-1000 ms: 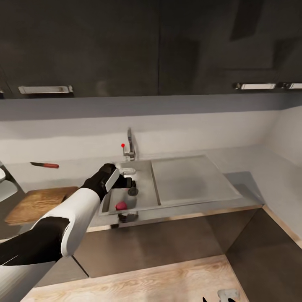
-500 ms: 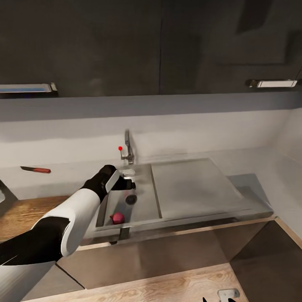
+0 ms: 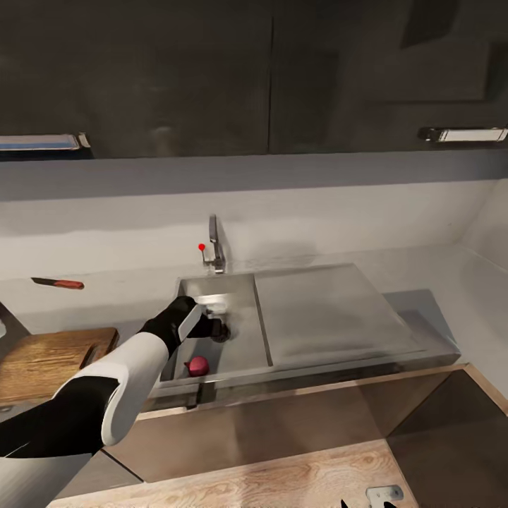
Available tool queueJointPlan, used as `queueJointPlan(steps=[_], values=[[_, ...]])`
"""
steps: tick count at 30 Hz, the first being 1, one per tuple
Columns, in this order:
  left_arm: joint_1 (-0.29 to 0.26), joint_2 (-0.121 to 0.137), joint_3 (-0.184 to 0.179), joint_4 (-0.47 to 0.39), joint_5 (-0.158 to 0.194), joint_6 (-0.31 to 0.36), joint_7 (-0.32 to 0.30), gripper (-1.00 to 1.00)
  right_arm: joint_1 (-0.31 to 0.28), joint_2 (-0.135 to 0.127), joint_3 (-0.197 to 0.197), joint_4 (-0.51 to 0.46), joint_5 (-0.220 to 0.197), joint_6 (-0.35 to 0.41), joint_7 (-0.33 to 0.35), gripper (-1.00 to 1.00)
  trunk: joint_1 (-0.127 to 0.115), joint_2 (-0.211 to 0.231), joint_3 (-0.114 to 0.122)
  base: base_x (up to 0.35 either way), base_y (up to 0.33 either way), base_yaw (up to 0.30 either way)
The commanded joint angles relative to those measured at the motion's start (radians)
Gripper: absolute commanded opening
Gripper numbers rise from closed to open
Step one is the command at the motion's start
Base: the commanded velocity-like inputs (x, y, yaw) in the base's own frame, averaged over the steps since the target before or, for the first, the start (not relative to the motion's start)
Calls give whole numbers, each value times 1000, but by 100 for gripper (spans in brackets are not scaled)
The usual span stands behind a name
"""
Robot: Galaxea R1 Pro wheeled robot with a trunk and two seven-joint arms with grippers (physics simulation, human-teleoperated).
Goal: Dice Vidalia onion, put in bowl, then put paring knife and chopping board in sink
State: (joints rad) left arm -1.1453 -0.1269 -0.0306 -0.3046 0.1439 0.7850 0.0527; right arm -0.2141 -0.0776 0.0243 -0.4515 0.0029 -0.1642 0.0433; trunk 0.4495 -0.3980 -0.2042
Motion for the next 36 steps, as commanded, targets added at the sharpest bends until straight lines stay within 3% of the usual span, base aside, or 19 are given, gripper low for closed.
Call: queueJointPlan(steps=[1, 18, 36], values=[[1, 1, -3, 3, 9, 3, 6, 100, -1, -1, 2, 0, 0, -3, 1, 100, 1, -2, -2, 0, 0, 0], [4, 3, -2, 28, 9, 2, 6, 100, -1, -1, 3, 0, 0, -3, 1, 100, 1, -2, -2, -34, 32, 0], [4, 23, -3, 37, 9, 0, 6, 100, -1, -4, 5, 25, 2, -6, 4, 100, 1, -2, -2, -15, 45, 0]])
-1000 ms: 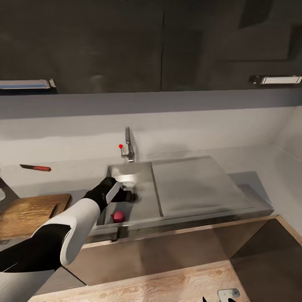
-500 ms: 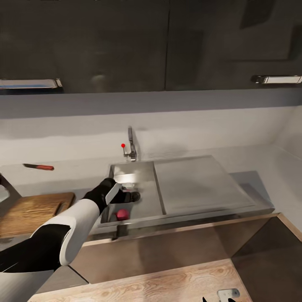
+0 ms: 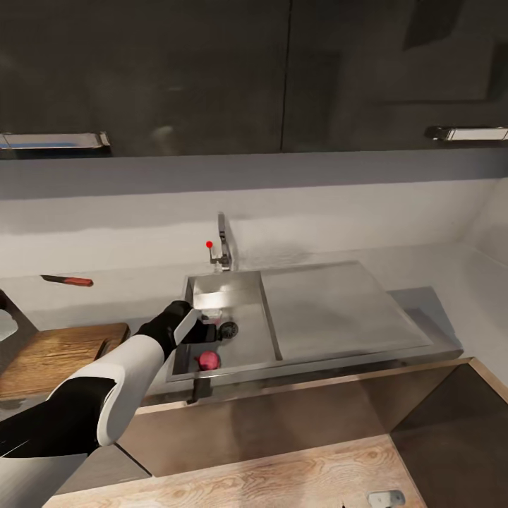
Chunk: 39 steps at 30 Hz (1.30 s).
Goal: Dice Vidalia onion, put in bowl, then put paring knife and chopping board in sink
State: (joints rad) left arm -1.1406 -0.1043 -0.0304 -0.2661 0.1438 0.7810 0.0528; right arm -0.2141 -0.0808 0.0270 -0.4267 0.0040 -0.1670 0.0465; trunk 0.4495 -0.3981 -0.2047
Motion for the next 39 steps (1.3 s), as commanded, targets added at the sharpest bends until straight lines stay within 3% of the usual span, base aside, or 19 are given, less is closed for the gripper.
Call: queueJointPlan(steps=[1, 19, 39], values=[[-1, 0, -3, 2, 10, 4, 6, 100, -1, -1, 2, 2, 0, -3, 1, 100, 1, -2, -2, 0, 0, 0], [1, -3, -3, 32, 10, 4, 6, 100, -1, -1, -2, 4, -1, 1, -2, 100, 1, -2, -3, 0, 0, 0], [1, -6, -4, 42, 10, 4, 6, 100, -1, 0, -2, 5, -1, 3, -2, 100, 1, -2, -34, 0, 0, 0]])
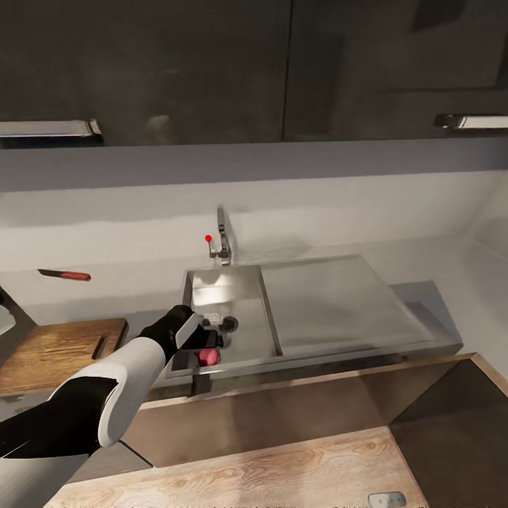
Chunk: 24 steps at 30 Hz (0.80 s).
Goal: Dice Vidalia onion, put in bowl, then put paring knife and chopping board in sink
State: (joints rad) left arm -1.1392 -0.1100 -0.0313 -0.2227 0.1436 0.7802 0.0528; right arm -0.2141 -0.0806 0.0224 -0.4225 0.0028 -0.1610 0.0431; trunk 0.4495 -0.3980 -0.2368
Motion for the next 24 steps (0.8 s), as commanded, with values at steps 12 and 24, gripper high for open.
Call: queueJointPlan(steps=[12, 24], values=[[-1, -2, -4, 11, 9, 4, 5, 100, -1, -1, 2, -1, 0, -3, 1, 100, 0, -2, -21, 0, 0, 0], [-1, -2, -4, 16, 8, 4, 6, 100, -1, -1, 2, 0, 0, -3, 1, 100, 0, -2, -41, 0, 0, 0]])
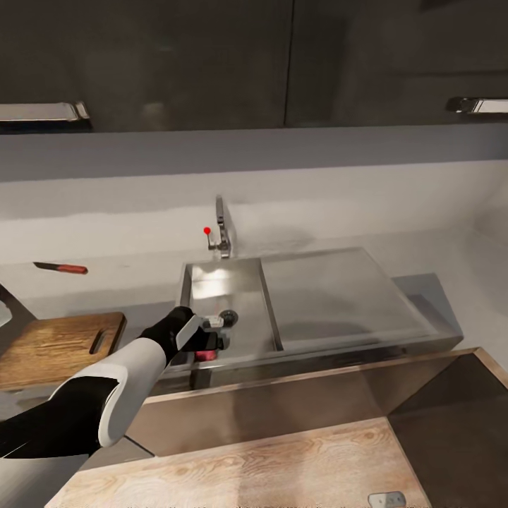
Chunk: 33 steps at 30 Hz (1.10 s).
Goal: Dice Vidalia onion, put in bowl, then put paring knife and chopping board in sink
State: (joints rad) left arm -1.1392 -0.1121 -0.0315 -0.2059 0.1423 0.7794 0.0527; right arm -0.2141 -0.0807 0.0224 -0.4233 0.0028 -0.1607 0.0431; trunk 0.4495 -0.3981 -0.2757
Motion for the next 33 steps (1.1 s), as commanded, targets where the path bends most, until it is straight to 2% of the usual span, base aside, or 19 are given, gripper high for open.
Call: queueJointPlan(steps=[1, 22, 23, 33], values=[[-1, 0, -3, -1, 10, 4, 6, 100, -1, -1, 2, 1, 0, -3, 1, 100, 0, -2, -3, 0, 0, 0], [-1, 2, -2, -2, 10, 4, 6, 100, -1, -2, 4, 1, 1, -7, 1, 100, 0, -2, -6, 0, 0, 0], [-1, 2, -2, -2, 10, 4, 6, -100, -1, -2, 4, 1, 1, -7, 0, 100, 0, -2, -6, 0, 0, 0], [-1, 3, -2, -2, 10, 4, 6, -100, -1, -1, 4, 0, -1, -7, -14, 100, 0, -2, -1, 0, 0, 0]])
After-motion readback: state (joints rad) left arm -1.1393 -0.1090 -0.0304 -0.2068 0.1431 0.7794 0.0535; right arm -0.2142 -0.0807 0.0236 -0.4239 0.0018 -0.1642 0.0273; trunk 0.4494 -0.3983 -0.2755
